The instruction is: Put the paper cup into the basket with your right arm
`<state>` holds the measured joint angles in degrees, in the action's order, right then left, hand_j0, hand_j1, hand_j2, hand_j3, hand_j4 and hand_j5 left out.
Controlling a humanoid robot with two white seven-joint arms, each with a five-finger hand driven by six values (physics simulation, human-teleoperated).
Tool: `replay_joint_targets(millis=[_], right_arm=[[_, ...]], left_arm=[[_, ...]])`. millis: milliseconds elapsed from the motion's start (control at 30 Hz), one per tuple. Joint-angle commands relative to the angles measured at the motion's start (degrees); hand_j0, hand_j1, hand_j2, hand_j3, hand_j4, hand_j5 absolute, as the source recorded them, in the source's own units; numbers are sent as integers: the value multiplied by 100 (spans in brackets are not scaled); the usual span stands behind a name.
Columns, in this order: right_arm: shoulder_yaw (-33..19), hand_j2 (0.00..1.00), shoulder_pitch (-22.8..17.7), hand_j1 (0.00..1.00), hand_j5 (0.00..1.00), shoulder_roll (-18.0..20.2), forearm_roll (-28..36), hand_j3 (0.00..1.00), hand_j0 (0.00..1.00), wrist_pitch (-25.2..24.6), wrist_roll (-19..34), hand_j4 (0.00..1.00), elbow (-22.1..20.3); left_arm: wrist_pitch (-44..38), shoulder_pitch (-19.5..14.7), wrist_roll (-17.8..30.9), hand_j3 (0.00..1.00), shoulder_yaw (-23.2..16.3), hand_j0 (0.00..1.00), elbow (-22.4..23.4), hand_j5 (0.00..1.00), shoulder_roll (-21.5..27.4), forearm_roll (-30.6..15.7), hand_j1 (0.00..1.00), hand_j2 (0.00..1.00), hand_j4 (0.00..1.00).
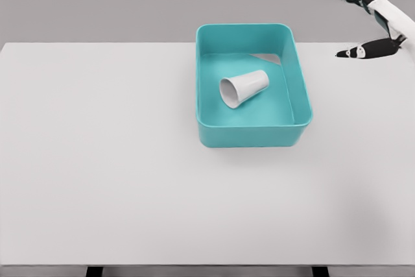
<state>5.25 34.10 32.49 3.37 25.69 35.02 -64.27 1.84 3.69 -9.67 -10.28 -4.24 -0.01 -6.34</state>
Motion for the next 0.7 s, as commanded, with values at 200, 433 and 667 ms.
replay_joint_targets(millis=[200,433,667], right_arm=[[-244,100,-413,100,100,-76,-820,100,100,208,-2,100,134],[-244,100,-519,100,100,-59,-820,100,100,279,-2,100,116],[-244,100,-483,100,100,-67,-820,100,100,217,-2,100,125]], left_arm=[[1,0,0,100,0,100,2,100,1,1,100,100,100],[1,0,0,100,0,100,2,100,1,1,100,100,100],[1,0,0,100,0,100,2,100,1,-17,100,100,100]])
